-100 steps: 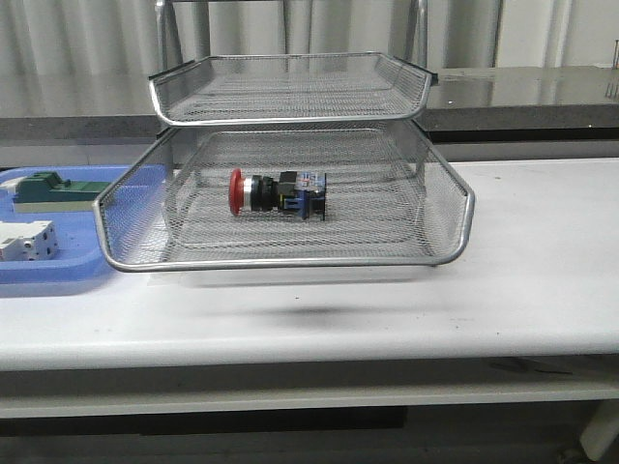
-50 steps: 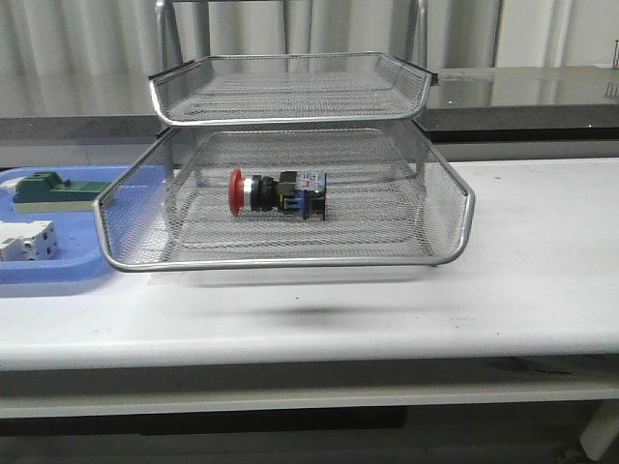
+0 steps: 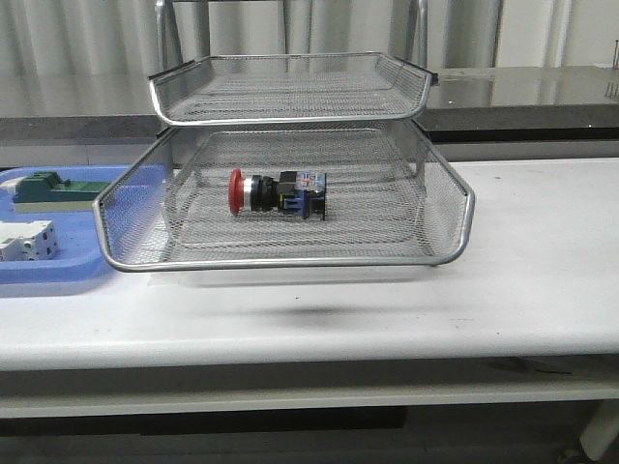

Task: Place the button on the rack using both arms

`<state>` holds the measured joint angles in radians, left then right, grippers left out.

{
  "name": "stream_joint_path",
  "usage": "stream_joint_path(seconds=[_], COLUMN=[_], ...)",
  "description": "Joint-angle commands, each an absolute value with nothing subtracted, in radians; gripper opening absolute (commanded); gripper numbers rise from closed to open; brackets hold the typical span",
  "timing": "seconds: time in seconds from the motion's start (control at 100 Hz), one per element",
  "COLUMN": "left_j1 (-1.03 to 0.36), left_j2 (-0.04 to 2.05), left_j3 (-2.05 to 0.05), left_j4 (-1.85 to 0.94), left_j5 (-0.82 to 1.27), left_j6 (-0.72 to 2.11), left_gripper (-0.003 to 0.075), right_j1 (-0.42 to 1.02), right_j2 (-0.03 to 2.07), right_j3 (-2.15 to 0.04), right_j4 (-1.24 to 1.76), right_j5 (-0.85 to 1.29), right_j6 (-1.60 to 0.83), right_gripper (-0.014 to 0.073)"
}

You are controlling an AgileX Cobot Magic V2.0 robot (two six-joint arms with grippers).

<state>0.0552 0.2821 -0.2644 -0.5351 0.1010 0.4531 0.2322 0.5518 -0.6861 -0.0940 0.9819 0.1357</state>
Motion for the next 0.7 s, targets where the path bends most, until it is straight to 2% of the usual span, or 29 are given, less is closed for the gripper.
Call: stream_joint_path(seconds=[0.0, 0.38, 0.69], left_j1=[0.052, 0.052, 0.052], left_j2=[0.289, 0.289, 0.289], left_j3=[-0.293, -0.293, -0.293], left_j4=[-0.549, -0.549, -0.549], left_j5=[0.039, 0.039, 0.039], left_j6=[0.443, 0.443, 0.443], left_gripper=[-0.0020, -0.0020, -0.0020], right_j1=[0.227, 0.227, 0.229], right_j2=[0.554, 0.576, 0.850], right_j3=[-0.711, -0.711, -0.713], right_j4=[-0.113, -0.073, 0.166], right_j5=[0.934, 0.844, 0.738], right_j6=[0.131, 0.131, 0.034], right_gripper=[-0.0067, -0.0067, -0.0064])
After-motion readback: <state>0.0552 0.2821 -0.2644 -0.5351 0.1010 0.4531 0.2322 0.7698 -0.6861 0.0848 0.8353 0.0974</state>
